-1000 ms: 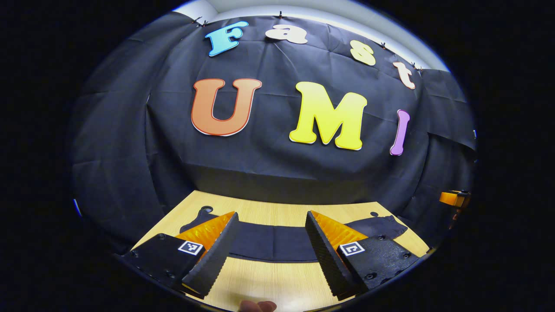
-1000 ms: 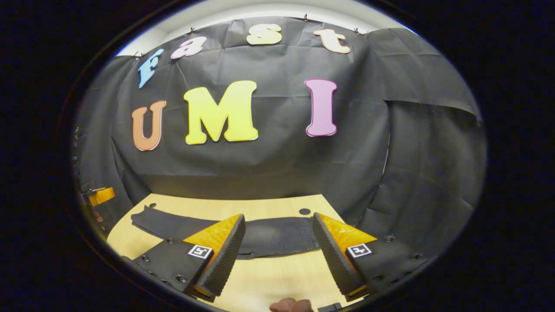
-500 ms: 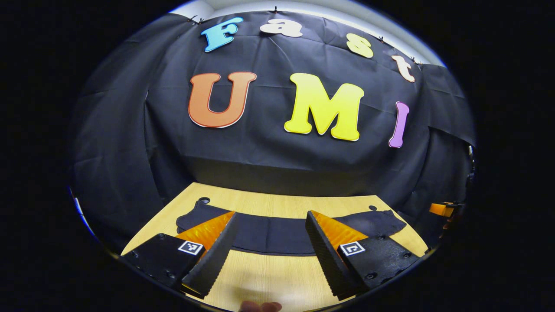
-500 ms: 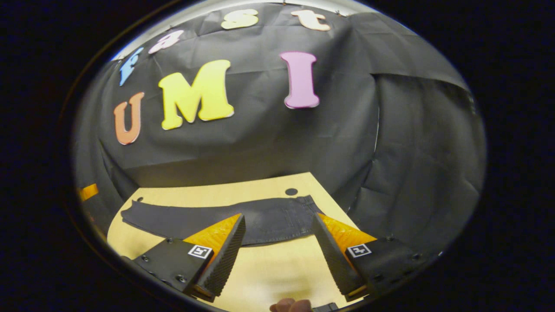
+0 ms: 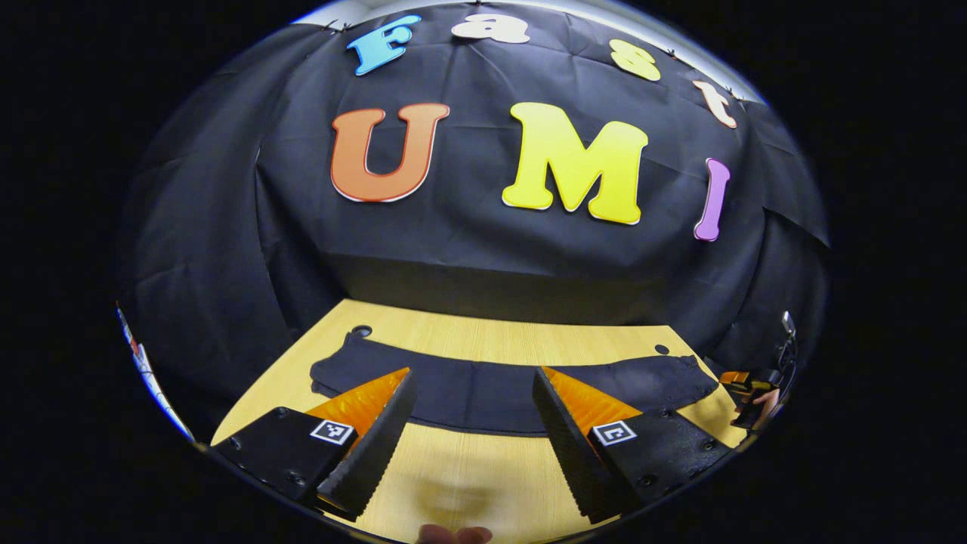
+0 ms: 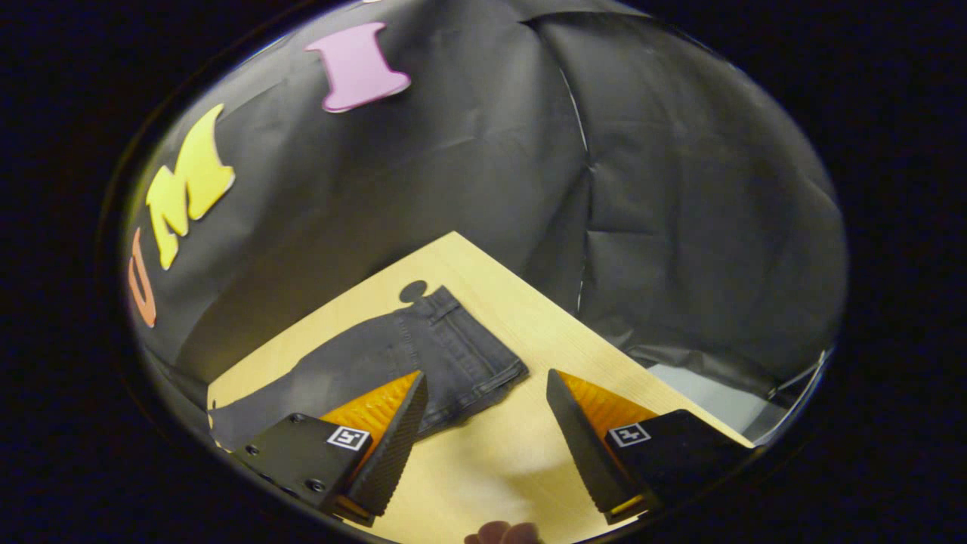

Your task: Grasp the waist and the cuffs of the jeans and fold them to make the two legs overlap; first hold the waist and fold one-third of the jeans toward the cuffs, then hold the cuffs and fold the remaining one-third in the same direction to finish folding.

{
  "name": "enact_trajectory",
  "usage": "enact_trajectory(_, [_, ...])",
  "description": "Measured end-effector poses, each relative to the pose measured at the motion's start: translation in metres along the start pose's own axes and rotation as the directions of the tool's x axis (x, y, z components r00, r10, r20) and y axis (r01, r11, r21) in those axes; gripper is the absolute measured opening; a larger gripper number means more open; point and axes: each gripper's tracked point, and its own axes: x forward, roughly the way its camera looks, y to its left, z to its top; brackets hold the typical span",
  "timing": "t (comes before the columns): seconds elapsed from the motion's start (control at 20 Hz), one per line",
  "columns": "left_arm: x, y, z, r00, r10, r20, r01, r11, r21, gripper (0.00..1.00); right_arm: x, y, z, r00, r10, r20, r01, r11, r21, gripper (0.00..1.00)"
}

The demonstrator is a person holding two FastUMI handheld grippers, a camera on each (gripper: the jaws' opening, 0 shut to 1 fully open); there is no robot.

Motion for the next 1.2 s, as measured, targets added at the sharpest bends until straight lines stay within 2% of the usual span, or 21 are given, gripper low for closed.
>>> enact_trajectory(0.05, [0.002,0.000,-0.004,1.000,0.008,-0.014,-0.008,1.000,0.002,0.99,0.007,-0.003,-0.002,1.000,0.004,-0.005,-0.004,1.000,0.020,0.99])
enact_trajectory(0.1, [0.005,0.001,-0.007,1.000,0.016,-0.025,-0.016,1.000,0.011,0.99,0.017,-0.004,-0.002,1.000,0.004,-0.005,-0.004,1.000,0.028,0.94])
enact_trajectory(0.15, [0.007,0.002,-0.011,0.999,0.024,-0.040,-0.023,0.999,0.025,0.99,0.027,-0.002,-0.005,1.000,0.005,-0.014,-0.005,1.000,0.030,0.99])
enact_trajectory(0.2, [0.008,0.000,-0.015,0.998,0.027,-0.051,-0.026,0.999,0.030,0.99,0.034,0.000,-0.007,1.000,0.006,-0.020,-0.005,0.999,0.040,0.94])
enact_trajectory(0.25, [0.009,-0.002,-0.017,0.998,0.027,-0.061,-0.025,0.999,0.031,0.99,0.040,0.000,-0.009,1.000,0.009,-0.024,-0.007,0.999,0.051,1.00])
enact_trajectory(0.5, [0.007,-0.003,-0.020,0.997,0.035,-0.071,-0.031,0.997,0.067,0.99,0.054,0.006,-0.006,1.000,0.017,-0.010,-0.016,0.997,0.081,0.99])
enact_trajectory(0.6, [0.005,-0.001,-0.023,0.996,0.044,-0.077,-0.040,0.998,0.057,0.99,0.061,0.007,-0.010,1.000,0.012,-0.007,-0.012,0.998,0.055,0.99])
enact_trajectory(0.65, [0.004,0.002,-0.025,0.996,0.048,-0.080,-0.044,0.998,0.044,0.99,0.065,0.006,-0.013,1.000,-0.011,-0.013,0.011,1.000,0.022,0.92])
enact_trajectory(0.75, [0.003,0.009,-0.028,0.995,0.060,-0.086,-0.058,0.998,0.018,0.99,0.068,0.013,-0.020,0.999,0.006,-0.039,-0.006,1.000,-0.004,0.87])
enact_trajectory(0.9, [-0.002,0.018,-0.033,0.993,0.074,-0.096,-0.076,0.997,-0.019,0.99,0.066,0.021,-0.019,0.998,0.005,-0.063,-0.006,1.000,-0.020,0.47])
enact_trajectory(0.95, [-0.005,0.021,-0.033,0.993,0.077,-0.094,-0.080,0.996,-0.026,0.99,0.062,0.022,-0.016,0.997,-0.007,-0.074,0.004,0.999,-0.038,0.41])
enact_trajectory(1.0, [-0.005,0.026,-0.032,0.993,0.081,-0.091,-0.084,0.996,-0.033,0.99,0.059,0.024,-0.012,0.997,-0.020,-0.079,0.016,0.998,-0.053,0.30])
enact_trajectory(1.15, [-0.011,0.037,-0.033,0.993,0.090,-0.077,-0.095,0.993,-0.068,0.99,0.040,0.042,0.005,0.994,-0.037,-0.102,0.030,0.997,-0.071,0.10])
enact_trajectory(1.2, [-0.013,0.039,-0.033,0.994,0.089,-0.069,-0.095,0.992,-0.084,0.99,0.031,0.051,0.014,0.995,-0.029,-0.099,0.022,0.997,-0.076,0.10])
